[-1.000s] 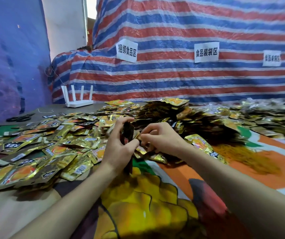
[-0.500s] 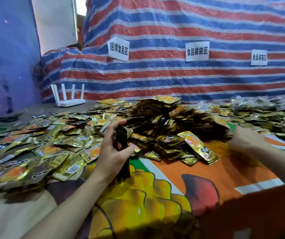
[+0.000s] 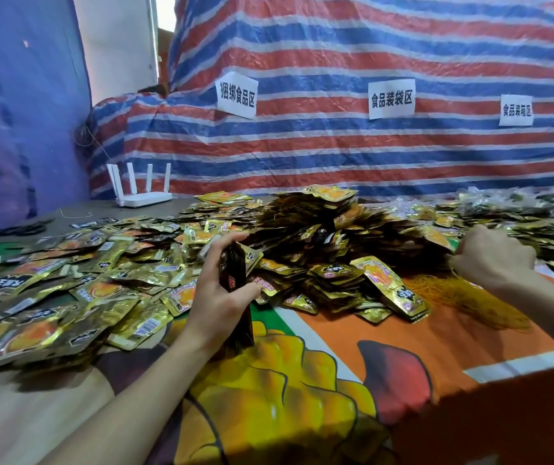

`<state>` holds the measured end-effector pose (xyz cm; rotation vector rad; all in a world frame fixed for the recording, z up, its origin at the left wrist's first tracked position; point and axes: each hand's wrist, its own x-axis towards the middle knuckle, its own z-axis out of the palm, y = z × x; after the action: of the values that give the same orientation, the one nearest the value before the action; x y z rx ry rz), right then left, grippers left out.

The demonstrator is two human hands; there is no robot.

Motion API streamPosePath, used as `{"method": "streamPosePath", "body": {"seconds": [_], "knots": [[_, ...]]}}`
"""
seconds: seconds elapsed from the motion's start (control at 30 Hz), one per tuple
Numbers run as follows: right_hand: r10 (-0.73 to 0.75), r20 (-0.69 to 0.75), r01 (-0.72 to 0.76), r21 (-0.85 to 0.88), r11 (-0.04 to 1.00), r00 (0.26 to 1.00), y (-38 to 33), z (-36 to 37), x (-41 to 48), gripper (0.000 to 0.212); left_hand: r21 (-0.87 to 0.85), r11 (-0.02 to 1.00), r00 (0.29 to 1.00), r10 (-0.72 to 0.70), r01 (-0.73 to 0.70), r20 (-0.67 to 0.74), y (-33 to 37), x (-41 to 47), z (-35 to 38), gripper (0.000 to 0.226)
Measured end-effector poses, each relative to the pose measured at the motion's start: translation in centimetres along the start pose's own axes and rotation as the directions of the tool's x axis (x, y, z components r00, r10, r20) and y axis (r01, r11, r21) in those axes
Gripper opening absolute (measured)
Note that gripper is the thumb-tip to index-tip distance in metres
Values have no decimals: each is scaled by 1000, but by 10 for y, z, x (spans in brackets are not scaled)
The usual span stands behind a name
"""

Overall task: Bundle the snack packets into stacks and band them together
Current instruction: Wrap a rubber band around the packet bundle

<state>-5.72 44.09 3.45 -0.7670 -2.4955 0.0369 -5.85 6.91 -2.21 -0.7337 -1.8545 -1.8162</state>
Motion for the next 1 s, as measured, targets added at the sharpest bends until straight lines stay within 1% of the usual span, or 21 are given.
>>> {"method": "streamPosePath", "body": {"seconds": [0.07, 0.1, 0.17, 0.2, 0.23, 0.3, 0.37, 0.47, 0.5, 0.53, 0.57, 0.6, 0.67, 0.73, 0.8, 0.83, 0.87, 0.93, 1.0], "knots": [[-63, -62, 67, 64, 996, 996, -11, -8, -5, 8, -7, 1000, 1000, -3, 3, -5, -1, 1, 0, 63], [-117, -99, 128, 115, 985, 988, -20, -12, -10, 11, -15, 1000, 1000, -9, 9, -14, -2, 1, -1, 62], [-243, -152, 277, 270, 922, 958, -44, -21, -22, 13, -47, 998, 999, -35, 33, -41, -5, 3, -2, 63], [-309, -162, 348, 373, 860, 937, -58, -26, -30, 13, -68, 997, 997, -50, 46, -60, -7, 4, -3, 63], [-375, -161, 404, 484, 776, 913, -74, -30, -39, 12, -93, 994, 994, -68, 60, -83, -9, 5, -4, 63], [-489, -126, 436, 674, 597, 863, -108, -35, -59, 11, -171, 978, 982, -142, 119, -128, -11, 9, -8, 63], [-563, -79, 397, 789, 469, 823, -142, -34, -81, 8, -320, 922, 952, -274, 219, -139, -11, 14, -11, 65], [-613, -14, 268, 907, 325, 790, -193, -22, -108, 6, -586, 747, 906, -419, 313, -50, -7, 20, -21, 69], [-626, 14, 213, 935, 285, 780, -208, -17, -115, 5, -619, 709, 892, -450, 338, -28, -6, 20, -25, 62], [-634, 43, 159, 953, 259, 772, -222, -12, -121, 8, -608, 704, 876, -481, 368, -26, -6, 21, -28, 50], [-634, 74, 104, 965, 240, 770, -234, -7, -125, 11, -567, 720, 856, -515, 401, -49, -7, 20, -31, 38], [-625, 105, 48, 974, 223, 773, -242, -2, -129, 12, -522, 737, 832, -547, 430, -86, -8, 19, -35, 31], [-597, 146, -38, 981, 190, 789, -252, 9, -132, 8, -476, 748, 795, -588, 463, -149, -13, 19, -41, 30], [-589, 143, -48, 984, 173, 795, -253, 18, -132, 7, -455, 756, 778, -599, 470, -190, -14, 19, -48, 28], [-605, 127, -20, 983, 180, 786, -251, 23, -129, 6, -437, 748, 762, -619, 499, -189, -15, 21, -53, 16], [-613, 130, -17, 982, 186, 779, -248, 25, -127, 8, -442, 730, 757, -634, 521, -155, -16, 21, -54, 9], [-620, 138, -20, 981, 194, 772, -246, 27, -125, 12, -460, 707, 761, -641, 537, -99, -15, 22, -56, 6], [-639, 175, -52, 977, 206, 750, -242, 30, -124, 13, -507, 647, 779, -622, 569, 81, -14, 23, -58, 18], [-666, 237, -179, 971, 156, 707, -240, 29, -121, 11, -544, 576, 778, -567, 610, 271, -13, 25, -60, 35]]}}
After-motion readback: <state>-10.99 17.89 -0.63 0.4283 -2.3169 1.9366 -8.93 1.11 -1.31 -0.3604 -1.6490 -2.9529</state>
